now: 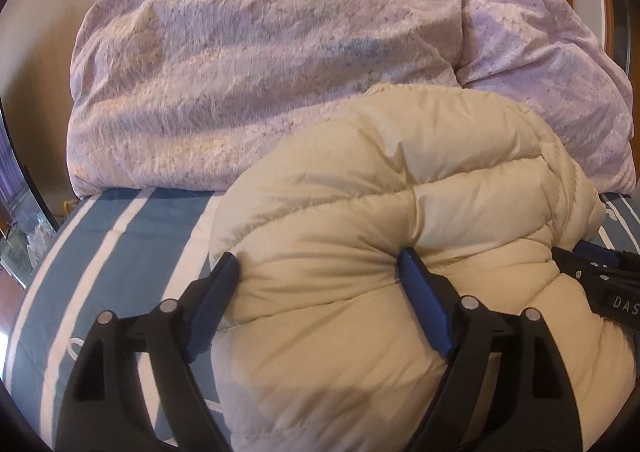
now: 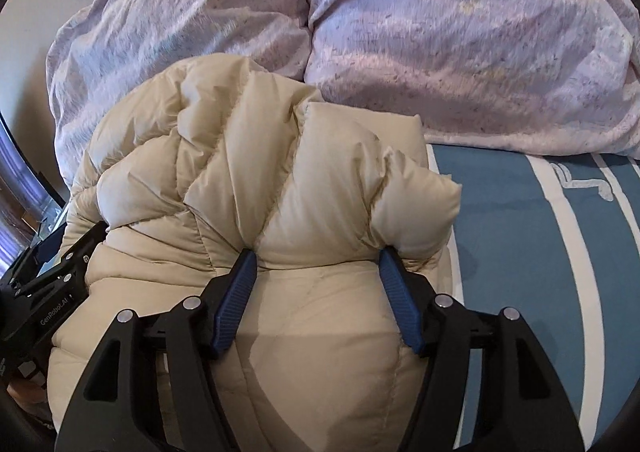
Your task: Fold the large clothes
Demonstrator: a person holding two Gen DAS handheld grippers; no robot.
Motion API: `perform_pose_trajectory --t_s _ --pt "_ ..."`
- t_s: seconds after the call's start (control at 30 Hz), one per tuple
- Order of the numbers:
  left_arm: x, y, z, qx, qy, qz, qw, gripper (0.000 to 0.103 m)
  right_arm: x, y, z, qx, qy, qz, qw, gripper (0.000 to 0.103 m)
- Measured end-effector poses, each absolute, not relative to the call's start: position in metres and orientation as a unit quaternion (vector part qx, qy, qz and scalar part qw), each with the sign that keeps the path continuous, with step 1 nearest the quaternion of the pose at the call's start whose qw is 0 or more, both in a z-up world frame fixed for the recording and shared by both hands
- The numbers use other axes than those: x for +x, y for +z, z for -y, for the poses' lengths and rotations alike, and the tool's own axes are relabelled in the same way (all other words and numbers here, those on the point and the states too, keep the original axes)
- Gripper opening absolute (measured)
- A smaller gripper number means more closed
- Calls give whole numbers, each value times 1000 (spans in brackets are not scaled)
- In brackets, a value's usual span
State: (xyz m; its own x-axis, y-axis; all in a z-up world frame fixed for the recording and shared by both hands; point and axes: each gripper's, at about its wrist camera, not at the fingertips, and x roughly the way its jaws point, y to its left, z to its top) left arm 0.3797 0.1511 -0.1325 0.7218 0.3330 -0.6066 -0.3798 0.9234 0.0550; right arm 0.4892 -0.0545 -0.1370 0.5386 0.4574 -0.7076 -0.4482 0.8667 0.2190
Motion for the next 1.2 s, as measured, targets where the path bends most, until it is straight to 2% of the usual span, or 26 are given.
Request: perform_pose_trajectory --t_s 0.57,1.2 --pt "389 -148 -166 -79 181 -338 920 96 483 -142 55 0 258 -376 890 68" --pt "394 -150 -172 -98 189 -336 917 101 491 -144 63 30 272 -383 882 75"
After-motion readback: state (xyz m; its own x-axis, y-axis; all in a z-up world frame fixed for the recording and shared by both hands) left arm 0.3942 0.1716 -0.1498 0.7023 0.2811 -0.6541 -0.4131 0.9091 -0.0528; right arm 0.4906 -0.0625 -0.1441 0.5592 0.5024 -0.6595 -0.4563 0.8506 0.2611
